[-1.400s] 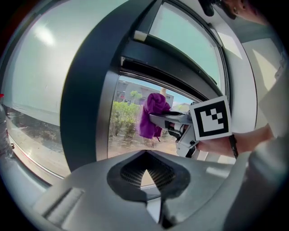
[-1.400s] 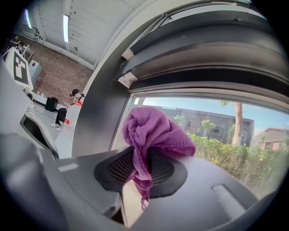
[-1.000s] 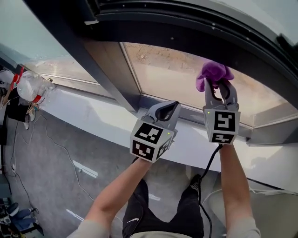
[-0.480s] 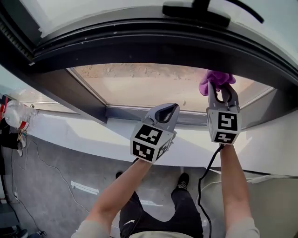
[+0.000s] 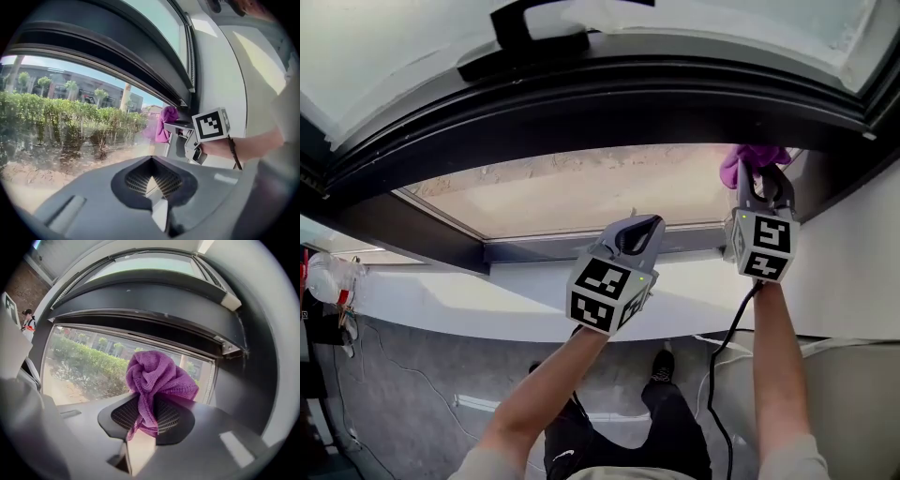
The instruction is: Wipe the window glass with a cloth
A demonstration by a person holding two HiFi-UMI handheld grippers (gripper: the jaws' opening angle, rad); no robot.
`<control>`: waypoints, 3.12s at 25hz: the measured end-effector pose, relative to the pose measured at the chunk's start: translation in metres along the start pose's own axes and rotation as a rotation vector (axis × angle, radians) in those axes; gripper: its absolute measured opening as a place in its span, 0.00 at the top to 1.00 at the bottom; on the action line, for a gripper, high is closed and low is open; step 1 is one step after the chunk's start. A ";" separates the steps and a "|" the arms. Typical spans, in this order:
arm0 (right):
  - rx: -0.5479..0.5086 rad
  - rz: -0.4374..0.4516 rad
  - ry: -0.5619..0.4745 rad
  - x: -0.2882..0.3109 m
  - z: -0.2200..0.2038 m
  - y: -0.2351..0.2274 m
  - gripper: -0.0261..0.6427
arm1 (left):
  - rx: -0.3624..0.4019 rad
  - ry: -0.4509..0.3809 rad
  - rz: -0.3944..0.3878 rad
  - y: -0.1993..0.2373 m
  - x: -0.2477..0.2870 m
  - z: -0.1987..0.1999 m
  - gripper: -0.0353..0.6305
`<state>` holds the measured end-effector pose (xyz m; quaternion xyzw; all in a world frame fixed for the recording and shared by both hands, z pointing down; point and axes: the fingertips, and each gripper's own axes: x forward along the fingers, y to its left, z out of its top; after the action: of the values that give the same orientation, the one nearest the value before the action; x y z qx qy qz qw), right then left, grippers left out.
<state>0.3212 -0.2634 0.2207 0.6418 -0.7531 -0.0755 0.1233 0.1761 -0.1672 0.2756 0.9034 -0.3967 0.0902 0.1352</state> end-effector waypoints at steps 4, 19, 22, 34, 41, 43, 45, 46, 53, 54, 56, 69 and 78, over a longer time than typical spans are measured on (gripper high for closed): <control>0.041 -0.084 0.032 -0.002 -0.017 -0.036 0.79 | 0.016 0.019 -0.032 -0.018 0.017 0.001 0.95; 0.214 -0.337 0.198 -0.007 -0.068 -0.082 0.79 | 0.014 0.062 -0.054 -0.025 0.026 -0.012 0.95; 0.237 -0.368 0.244 -0.004 -0.082 -0.083 0.79 | 0.009 0.069 -0.053 -0.023 0.023 -0.018 0.95; 0.177 -0.387 0.336 0.009 -0.119 -0.082 0.80 | -0.029 0.081 -0.010 0.007 0.013 -0.051 0.95; 0.141 -0.290 0.248 0.009 -0.098 -0.044 0.80 | -0.044 0.071 0.020 0.034 0.000 -0.071 0.95; 0.110 -0.245 0.222 0.011 -0.088 -0.025 0.80 | -0.054 0.069 0.030 0.042 -0.007 -0.075 0.95; 0.083 -0.208 0.201 0.011 -0.079 -0.005 0.80 | -0.062 0.068 0.041 0.050 -0.016 -0.079 0.95; 0.071 -0.193 0.190 0.011 -0.074 0.005 0.80 | -0.064 0.065 0.048 0.055 -0.021 -0.080 0.95; 0.040 -0.059 0.146 0.019 -0.048 0.107 0.80 | -0.087 0.070 0.133 0.108 -0.074 -0.094 0.95; 0.040 -0.036 0.141 0.020 -0.045 0.125 0.80 | -0.090 0.071 0.149 0.117 -0.084 -0.096 0.95; 0.040 0.006 0.132 0.021 -0.039 0.159 0.80 | -0.096 0.072 0.179 0.134 -0.105 -0.099 0.95; 0.025 0.263 0.099 0.034 0.013 0.366 0.80 | -0.150 0.081 0.346 0.230 -0.236 -0.119 0.95; -0.004 0.421 0.074 0.043 0.036 0.494 0.80 | -0.185 0.076 0.465 0.285 -0.320 -0.141 0.95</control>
<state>-0.1633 -0.2258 0.3241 0.4723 -0.8654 -0.0260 0.1652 -0.2577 -0.0858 0.3720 0.7677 -0.5950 0.1160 0.2077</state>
